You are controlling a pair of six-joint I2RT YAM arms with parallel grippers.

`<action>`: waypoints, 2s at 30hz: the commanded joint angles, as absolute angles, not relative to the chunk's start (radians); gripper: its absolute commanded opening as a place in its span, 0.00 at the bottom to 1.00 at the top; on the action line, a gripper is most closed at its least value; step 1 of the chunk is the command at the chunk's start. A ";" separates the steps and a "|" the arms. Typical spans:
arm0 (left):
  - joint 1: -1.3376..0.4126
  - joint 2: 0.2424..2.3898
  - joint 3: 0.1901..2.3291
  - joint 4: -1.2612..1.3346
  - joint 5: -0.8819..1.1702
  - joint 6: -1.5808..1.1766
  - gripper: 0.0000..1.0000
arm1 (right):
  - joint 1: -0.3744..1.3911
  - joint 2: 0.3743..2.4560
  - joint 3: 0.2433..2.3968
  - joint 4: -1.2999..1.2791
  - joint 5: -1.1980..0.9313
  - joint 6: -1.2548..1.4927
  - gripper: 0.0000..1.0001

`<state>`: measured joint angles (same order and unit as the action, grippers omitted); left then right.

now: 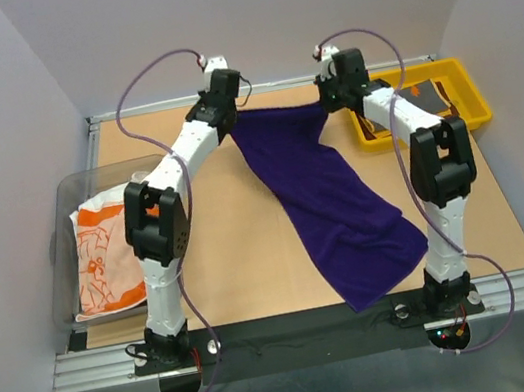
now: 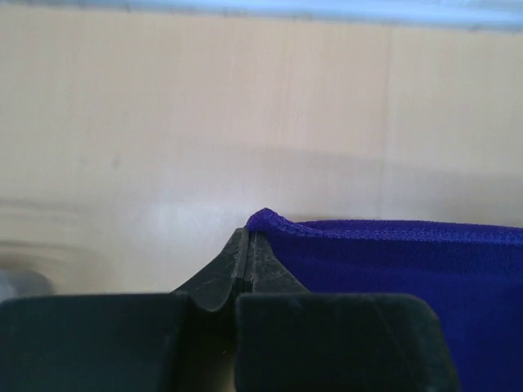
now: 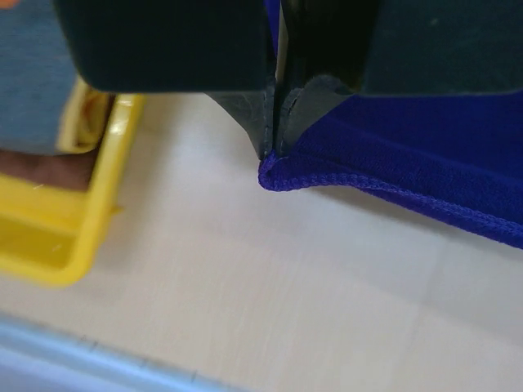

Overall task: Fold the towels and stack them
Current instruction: Flatten out the crumpled towel

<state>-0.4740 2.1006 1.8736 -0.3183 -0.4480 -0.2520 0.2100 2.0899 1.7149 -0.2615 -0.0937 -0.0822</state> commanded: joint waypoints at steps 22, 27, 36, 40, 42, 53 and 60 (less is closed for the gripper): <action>-0.813 1.056 1.819 -0.075 -0.338 0.267 0.00 | 0.199 1.184 1.812 -0.224 -0.330 -0.158 0.01; -0.815 0.988 1.856 -0.116 -0.250 0.290 0.00 | 0.199 1.118 1.859 -0.225 -0.387 -0.135 0.01; -0.815 1.092 2.016 -0.107 -0.435 0.339 0.00 | 0.199 1.222 2.023 -0.219 -0.400 -0.101 0.00; -0.815 1.241 2.075 -0.062 -0.650 0.400 0.00 | 0.199 1.331 2.092 -0.212 -0.299 -0.095 0.01; -0.789 1.285 2.068 -0.005 -0.690 0.452 0.00 | 0.199 1.405 2.100 -0.209 -0.244 -0.095 0.01; -0.400 1.715 2.060 -0.060 -0.505 0.238 0.00 | 0.199 1.801 2.045 -0.152 -0.101 -0.158 0.01; -0.311 1.939 2.028 -0.008 -0.402 0.158 0.00 | 0.199 2.020 1.993 -0.014 -0.097 -0.173 0.01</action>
<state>-0.3679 1.9224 2.0106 -0.0978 -0.3973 0.2058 0.2222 1.9881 1.9953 -0.1524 -0.1822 -0.1345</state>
